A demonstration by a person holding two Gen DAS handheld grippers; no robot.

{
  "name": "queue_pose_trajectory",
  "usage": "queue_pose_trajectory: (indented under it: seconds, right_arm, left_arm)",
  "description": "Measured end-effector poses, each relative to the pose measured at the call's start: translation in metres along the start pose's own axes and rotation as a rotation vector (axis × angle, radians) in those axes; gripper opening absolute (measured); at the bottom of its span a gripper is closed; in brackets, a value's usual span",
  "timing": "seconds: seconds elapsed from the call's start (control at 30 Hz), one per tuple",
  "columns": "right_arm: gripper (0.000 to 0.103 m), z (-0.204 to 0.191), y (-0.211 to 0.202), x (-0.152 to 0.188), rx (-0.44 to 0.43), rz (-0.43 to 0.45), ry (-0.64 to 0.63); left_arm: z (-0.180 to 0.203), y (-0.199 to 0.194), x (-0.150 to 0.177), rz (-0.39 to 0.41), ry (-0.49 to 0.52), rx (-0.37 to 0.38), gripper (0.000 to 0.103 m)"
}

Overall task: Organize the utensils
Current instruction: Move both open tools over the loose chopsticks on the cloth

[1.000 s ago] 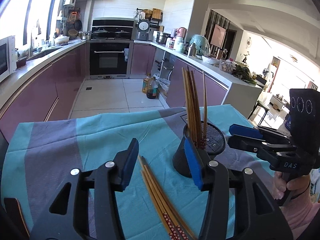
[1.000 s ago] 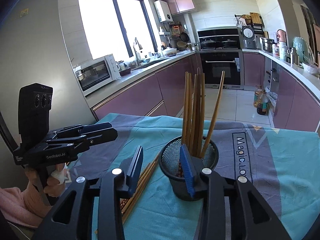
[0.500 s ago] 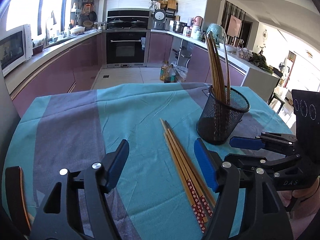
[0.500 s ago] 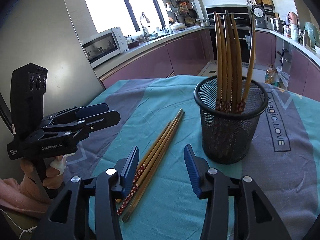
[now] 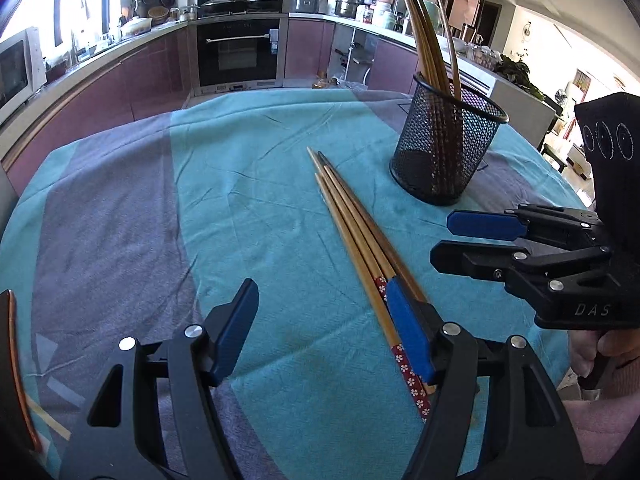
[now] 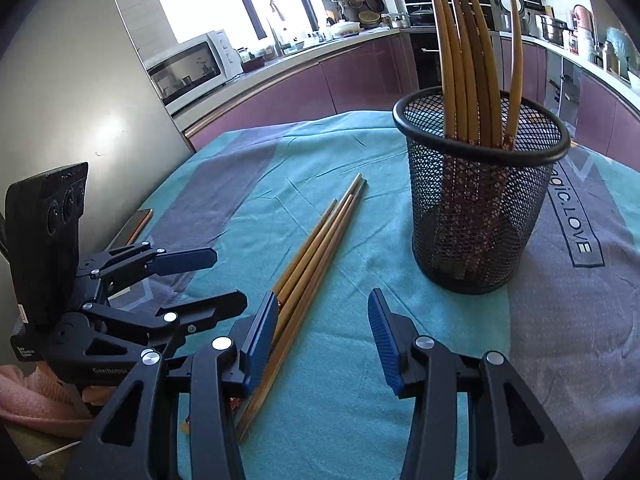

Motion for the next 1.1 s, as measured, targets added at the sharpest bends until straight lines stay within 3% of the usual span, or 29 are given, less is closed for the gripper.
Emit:
queue_pose_trajectory:
  seconds: [0.33,0.6,0.77,1.0,1.1]
  right_arm:
    - [0.045,0.001,0.008,-0.002,0.002,-0.016,0.008]
    - [0.044,0.001,0.021,-0.004,0.022,-0.038,0.003]
    - [0.044,-0.001,0.027,-0.003,0.056,-0.051,-0.023]
    - [0.041,-0.003,0.028,-0.004,0.105,-0.062,-0.056]
    - [0.032,0.002,0.026,-0.004,0.146,-0.072,-0.053]
  left_arm:
    - [0.005,0.016,0.0,-0.04,0.014,-0.016,0.062]
    - [0.001,0.021,-0.004,-0.042,0.001,-0.038,0.054]
    - [-0.002,0.021,-0.006,-0.041,-0.017,-0.015,0.054]
    - [0.001,0.023,-0.008,-0.035,-0.005,0.001,0.054]
    - [0.003,0.026,-0.009,-0.036,0.01,-0.002,0.052]
Point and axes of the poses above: each gripper's, at about its wrist camera, not at the fingertips, and y roughly the way its jaws point, z to its right, x to its underside, the point moved 5 cm from there along y, roughly the way its jaws point, and after that the axes turned 6 degrees about -x, right-handed, at the moved point
